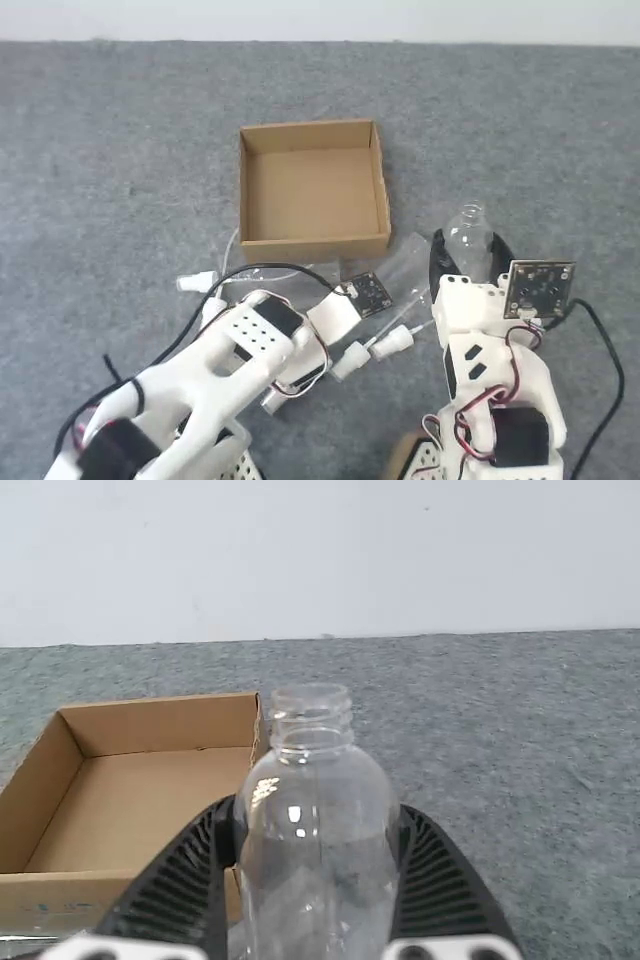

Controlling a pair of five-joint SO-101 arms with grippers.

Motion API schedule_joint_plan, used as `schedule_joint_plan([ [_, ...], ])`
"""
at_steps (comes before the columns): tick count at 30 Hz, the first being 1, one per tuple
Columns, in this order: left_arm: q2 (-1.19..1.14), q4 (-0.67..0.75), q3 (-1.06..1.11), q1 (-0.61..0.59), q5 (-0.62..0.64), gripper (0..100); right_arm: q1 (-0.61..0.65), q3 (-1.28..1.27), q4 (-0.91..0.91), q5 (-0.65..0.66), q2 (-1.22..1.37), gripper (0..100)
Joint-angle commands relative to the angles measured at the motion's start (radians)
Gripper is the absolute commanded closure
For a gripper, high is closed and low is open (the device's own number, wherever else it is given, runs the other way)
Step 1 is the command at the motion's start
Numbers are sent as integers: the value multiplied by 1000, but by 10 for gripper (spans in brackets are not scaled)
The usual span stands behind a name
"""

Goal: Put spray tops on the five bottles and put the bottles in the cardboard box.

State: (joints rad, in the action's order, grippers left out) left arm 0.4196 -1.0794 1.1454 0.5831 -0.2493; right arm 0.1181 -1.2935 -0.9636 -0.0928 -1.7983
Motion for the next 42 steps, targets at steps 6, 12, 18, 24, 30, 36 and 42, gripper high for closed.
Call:
schedule_joint_plan([
  [6,-26,31,-16,5,-8,988,-18,6,35,-17,-18,965],
  [12,-25,17,-35,5,-12,988,-18,6,35,-17,-18,965],
  [18,-25,-183,-196,-5,-12,988,-16,6,35,-17,-18,965],
  [24,-25,-324,-328,-5,-9,988,-16,6,35,-17,-18,965],
  [30,-25,-476,-418,-5,-14,988,-16,6,35,-17,-18,965],
  [36,-25,-598,-536,-98,-26,988,-18,6,35,-17,-18,965],
  [42,-25,-658,-633,-273,-123,988,-13,6,35,-17,-18,964],
])
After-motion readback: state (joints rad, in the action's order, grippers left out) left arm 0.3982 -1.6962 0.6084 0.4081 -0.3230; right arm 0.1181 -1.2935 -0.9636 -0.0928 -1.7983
